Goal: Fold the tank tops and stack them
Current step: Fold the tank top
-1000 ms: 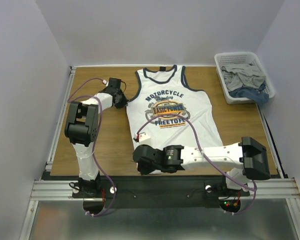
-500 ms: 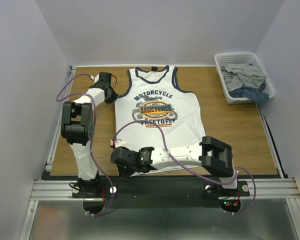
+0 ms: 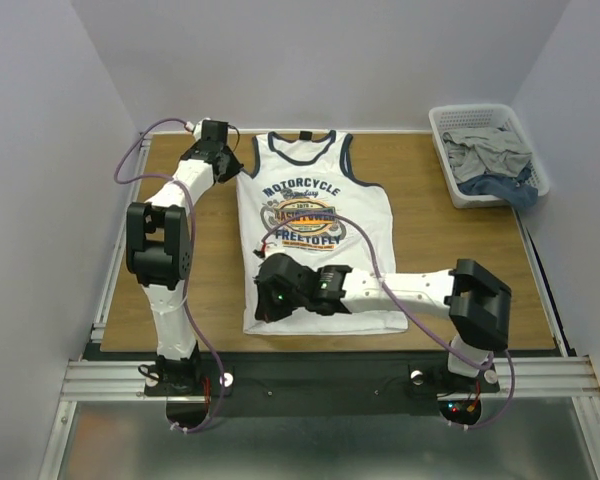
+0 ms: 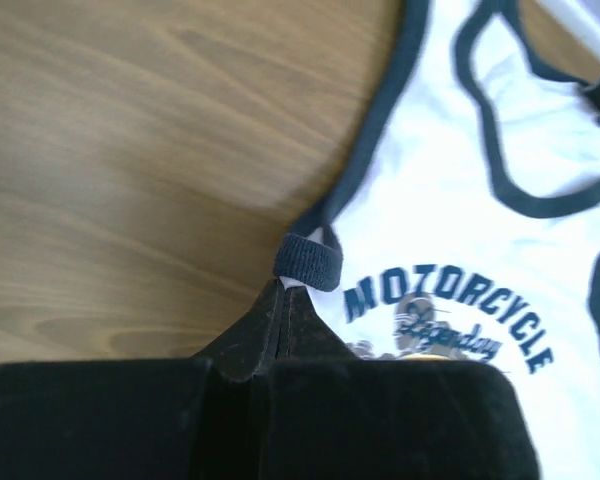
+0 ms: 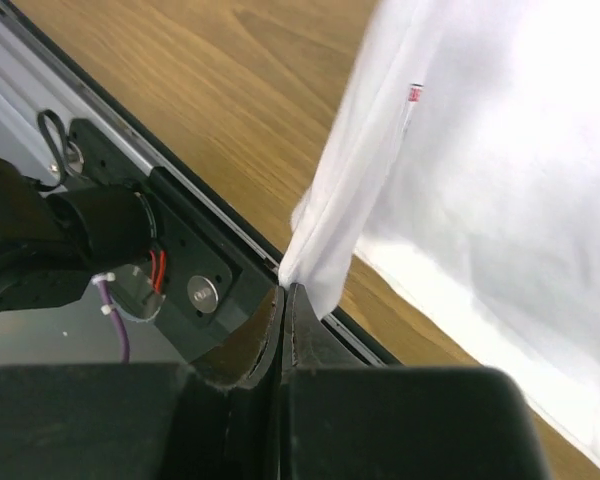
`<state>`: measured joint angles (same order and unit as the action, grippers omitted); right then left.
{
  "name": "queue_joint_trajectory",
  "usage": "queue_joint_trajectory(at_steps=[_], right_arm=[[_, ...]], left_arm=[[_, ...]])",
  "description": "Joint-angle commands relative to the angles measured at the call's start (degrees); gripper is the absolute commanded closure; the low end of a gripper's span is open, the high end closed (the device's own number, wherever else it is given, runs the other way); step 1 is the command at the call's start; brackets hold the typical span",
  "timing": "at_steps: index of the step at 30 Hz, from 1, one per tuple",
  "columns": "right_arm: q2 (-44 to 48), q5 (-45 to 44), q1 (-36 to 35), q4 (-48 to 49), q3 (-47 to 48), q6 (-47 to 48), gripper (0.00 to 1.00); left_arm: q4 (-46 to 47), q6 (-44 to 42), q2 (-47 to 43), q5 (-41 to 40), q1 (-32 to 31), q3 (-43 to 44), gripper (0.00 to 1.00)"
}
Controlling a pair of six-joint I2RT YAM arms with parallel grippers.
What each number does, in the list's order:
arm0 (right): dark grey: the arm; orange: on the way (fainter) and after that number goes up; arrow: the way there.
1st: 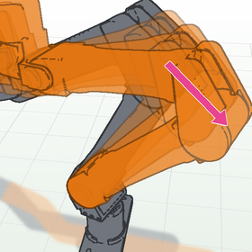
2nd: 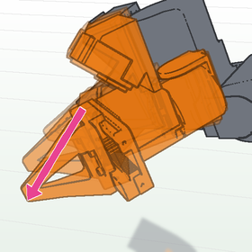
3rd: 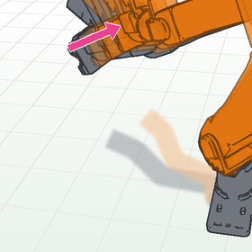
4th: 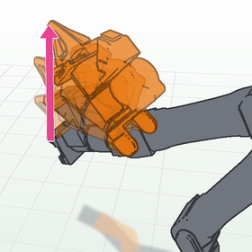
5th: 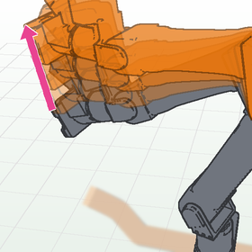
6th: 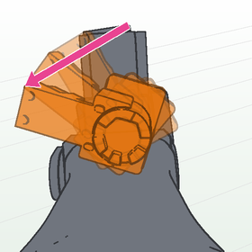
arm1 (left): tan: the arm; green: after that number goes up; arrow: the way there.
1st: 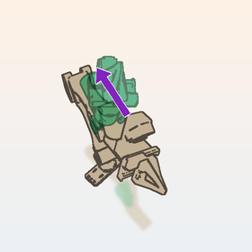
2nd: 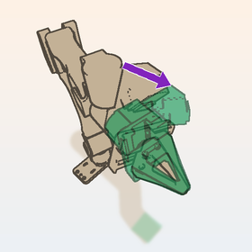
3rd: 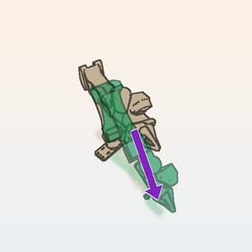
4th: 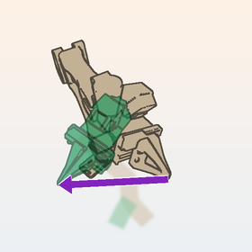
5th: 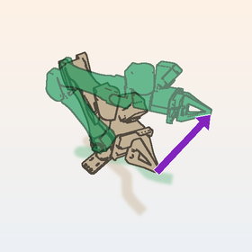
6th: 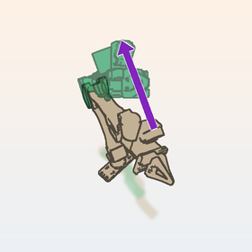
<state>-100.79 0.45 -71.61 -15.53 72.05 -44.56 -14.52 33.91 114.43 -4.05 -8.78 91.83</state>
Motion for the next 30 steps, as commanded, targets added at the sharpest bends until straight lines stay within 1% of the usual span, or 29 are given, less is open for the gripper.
queue_joint_trajectory(at_steps=[1,4,10,15,19,23,27,30], right_arm=[[6.1,0.4,0.7,4.3,-5.2,-1.8,1.00],[9.2,0.2,1.2,5.5,-10.0,-3.6,0.99],[13.9,1.3,1.4,7.4,-16.3,-5.7,1.00],[18.9,2.0,1.4,7.5,-20.4,-6.8,1.00],[22.7,1.7,1.4,7.1,-24.3,-6.8,1.00],[24.2,1.4,1.4,3.4,-25.5,-6.6,1.00],[25.2,1.9,1.4,0.7,-25.7,-5.7,0.99],[27.1,0.5,1.6,-2.8,-25.2,-4.2,1.00]], left_arm=[[0.3,-0.1,2.0,-0.4,-3.1,5.8,1.00],[-1.2,-0.1,4.9,-1.1,-5.5,10.7,1.00],[-2.9,1.1,9.1,-1.4,-8.9,13.7,1.00],[-1.7,0.9,7.7,-2.5,-7.8,10.3,1.00],[-2.7,0.6,6.2,-2.4,-6.3,9.2,1.00],[0.1,1.3,3.1,-2.3,-3.4,2.1,1.00],[1.0,1.4,1.4,-1.2,-1.1,-2.9,1.00],[2.1,1.1,-0.5,-1.2,0.1,-6.6,1.00]])
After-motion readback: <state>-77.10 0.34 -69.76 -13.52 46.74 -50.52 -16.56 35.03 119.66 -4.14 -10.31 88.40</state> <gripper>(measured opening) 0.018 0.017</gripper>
